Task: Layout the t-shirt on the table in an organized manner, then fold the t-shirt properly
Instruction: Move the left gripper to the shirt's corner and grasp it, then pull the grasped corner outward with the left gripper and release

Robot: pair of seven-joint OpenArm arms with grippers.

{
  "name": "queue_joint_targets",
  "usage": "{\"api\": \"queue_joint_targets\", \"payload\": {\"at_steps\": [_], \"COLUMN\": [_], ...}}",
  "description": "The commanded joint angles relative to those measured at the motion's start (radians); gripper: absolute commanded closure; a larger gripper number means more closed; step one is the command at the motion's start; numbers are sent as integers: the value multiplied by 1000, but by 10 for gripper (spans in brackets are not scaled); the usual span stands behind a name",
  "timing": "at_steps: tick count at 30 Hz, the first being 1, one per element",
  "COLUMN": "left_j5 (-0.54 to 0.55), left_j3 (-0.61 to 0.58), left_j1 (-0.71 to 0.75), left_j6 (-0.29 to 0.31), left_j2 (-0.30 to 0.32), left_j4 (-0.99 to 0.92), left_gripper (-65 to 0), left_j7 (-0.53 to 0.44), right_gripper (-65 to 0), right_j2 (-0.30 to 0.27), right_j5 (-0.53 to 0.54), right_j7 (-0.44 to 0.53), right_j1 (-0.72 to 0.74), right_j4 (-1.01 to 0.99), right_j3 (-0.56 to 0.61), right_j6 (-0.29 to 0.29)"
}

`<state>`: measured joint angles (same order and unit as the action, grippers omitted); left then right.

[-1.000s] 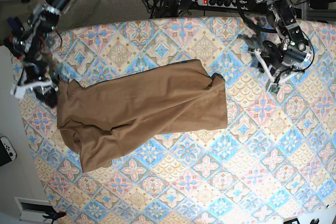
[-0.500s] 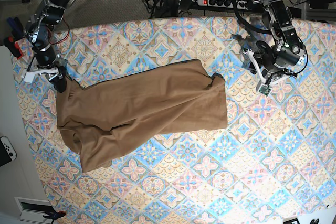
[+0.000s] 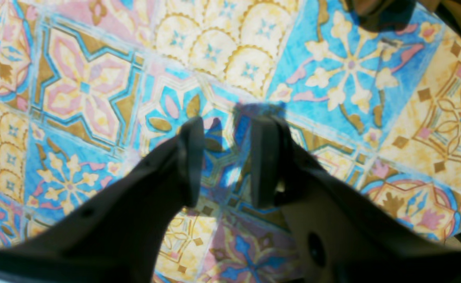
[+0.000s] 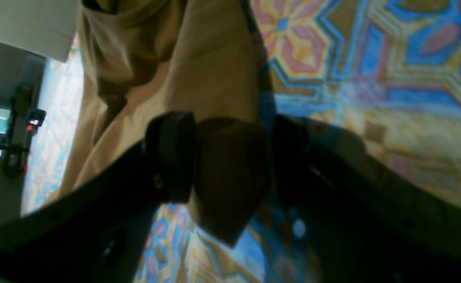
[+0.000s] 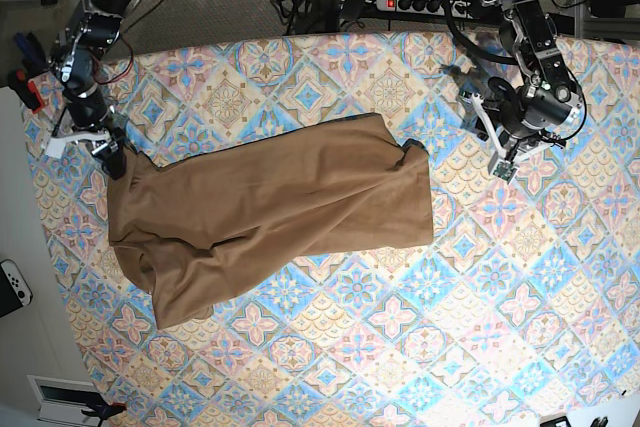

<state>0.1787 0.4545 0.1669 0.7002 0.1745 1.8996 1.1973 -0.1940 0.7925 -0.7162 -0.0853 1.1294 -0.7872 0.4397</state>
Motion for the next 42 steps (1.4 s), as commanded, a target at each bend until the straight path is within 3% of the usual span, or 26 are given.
{"api": "queue_joint_targets", "payload": {"at_steps": [1, 5, 11, 14, 20, 23, 30, 35, 42], "left_j5": [6, 9, 26, 117, 410, 477, 489, 489, 480], "left_j3": [3, 31, 82, 76, 76, 76, 71, -30, -124], "left_j1": [-11, -39, -106, -109, -50, -43, -89, -91, -100], "left_j6": [-2, -2, -2, -2, -2, -2, -2, -2, -2], "left_j2": [6, -43, -149, -161, -160, -160, -166, -191, -229], "left_j4": [18, 15, -125, -196, -289, -332, -447, -447, -450], "left_gripper": [-197, -203, -294, -294, -293, -293, -293, -293, -282], "left_j7": [-14, -14, -12, -10, -14, -18, -26, -30, -113], "right_gripper": [-317, -316, -316, -316, -316, -316, -316, -316, -316], "right_j2": [8, 6, -22, -28, -42, -46, -46, -48, -48], "right_j5": [-54, -54, -54, -54, -54, -54, -54, -54, -54], "right_j7": [-87, -87, -87, -87, -87, -87, -87, -87, -104], "right_j1": [-5, 3, -1, -5, -5, -5, -5, -5, -6], "right_j4": [-5, -4, -4, -4, -4, -4, -4, -4, -4], "right_j3": [30, 73, 81, 82, 85, 127, 136, 136, 136], "right_j6": [-23, -23, -23, -23, -23, -23, -23, -23, -23]}}
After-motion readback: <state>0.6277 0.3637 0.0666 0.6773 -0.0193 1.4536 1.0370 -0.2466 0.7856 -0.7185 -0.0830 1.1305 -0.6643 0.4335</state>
